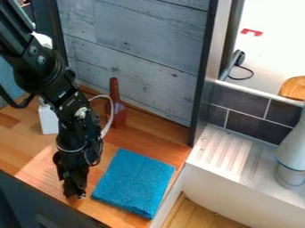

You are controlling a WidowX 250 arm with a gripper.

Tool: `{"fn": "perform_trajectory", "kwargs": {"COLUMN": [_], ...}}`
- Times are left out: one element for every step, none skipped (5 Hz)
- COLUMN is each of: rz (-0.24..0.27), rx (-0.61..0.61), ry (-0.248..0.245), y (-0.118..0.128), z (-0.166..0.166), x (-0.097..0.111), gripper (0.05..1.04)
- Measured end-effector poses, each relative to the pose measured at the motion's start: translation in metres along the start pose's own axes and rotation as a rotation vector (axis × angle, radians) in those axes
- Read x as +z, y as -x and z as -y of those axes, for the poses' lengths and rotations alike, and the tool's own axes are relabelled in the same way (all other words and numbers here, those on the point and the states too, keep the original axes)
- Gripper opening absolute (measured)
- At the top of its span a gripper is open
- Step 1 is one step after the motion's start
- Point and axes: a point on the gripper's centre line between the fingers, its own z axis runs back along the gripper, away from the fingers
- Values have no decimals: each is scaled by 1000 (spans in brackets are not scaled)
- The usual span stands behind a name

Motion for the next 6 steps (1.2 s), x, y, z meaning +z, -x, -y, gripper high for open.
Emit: {"fn": "perform_trajectory", "kwargs": {"rz": [-22, 79, 165, 226, 205, 192], "rx": [-2, 43, 106, 96, 109, 154], "ry": [57, 72, 82, 74, 113, 136], "y": [3, -12, -34, -67, -90, -106], "z": [7, -13, -31, -44, -47, -49], "x": [3, 54, 98, 137, 116, 83], "gripper": [548, 548, 548, 548, 548, 548]}}
